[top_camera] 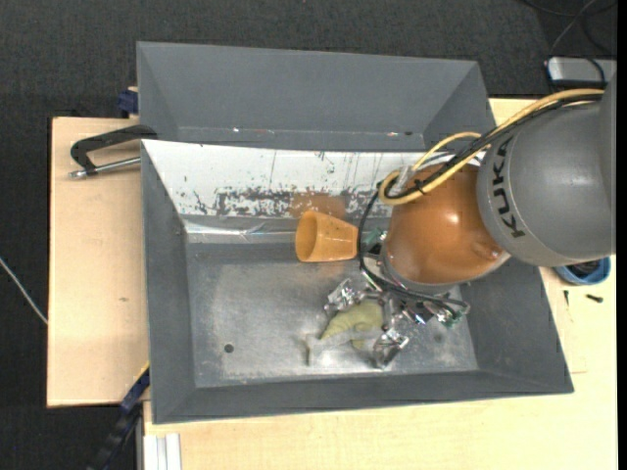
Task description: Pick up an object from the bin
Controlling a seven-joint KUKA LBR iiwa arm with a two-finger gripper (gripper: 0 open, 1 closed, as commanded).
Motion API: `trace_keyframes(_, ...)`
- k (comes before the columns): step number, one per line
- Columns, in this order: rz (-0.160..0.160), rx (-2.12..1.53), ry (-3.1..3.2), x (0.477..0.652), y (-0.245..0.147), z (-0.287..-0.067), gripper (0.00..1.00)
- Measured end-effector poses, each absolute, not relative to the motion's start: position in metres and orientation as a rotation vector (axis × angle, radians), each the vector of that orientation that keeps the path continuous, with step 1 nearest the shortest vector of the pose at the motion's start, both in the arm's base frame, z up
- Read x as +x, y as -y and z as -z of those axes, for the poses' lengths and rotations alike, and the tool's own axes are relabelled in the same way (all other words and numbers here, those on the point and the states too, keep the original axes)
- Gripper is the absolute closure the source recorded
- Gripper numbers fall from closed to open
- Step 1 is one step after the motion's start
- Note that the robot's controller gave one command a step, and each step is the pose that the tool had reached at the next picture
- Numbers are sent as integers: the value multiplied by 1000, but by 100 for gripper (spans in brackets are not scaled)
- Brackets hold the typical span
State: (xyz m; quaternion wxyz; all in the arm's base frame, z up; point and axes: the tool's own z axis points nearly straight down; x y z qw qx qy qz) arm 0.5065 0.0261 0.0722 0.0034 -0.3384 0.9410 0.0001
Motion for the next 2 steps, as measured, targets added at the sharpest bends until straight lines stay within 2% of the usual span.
trace_keyframes(1,0,-1058,-2945,508,-27,-73,100)
trace_keyframes(2,10,-1194,-2892,498,39,-229,100)
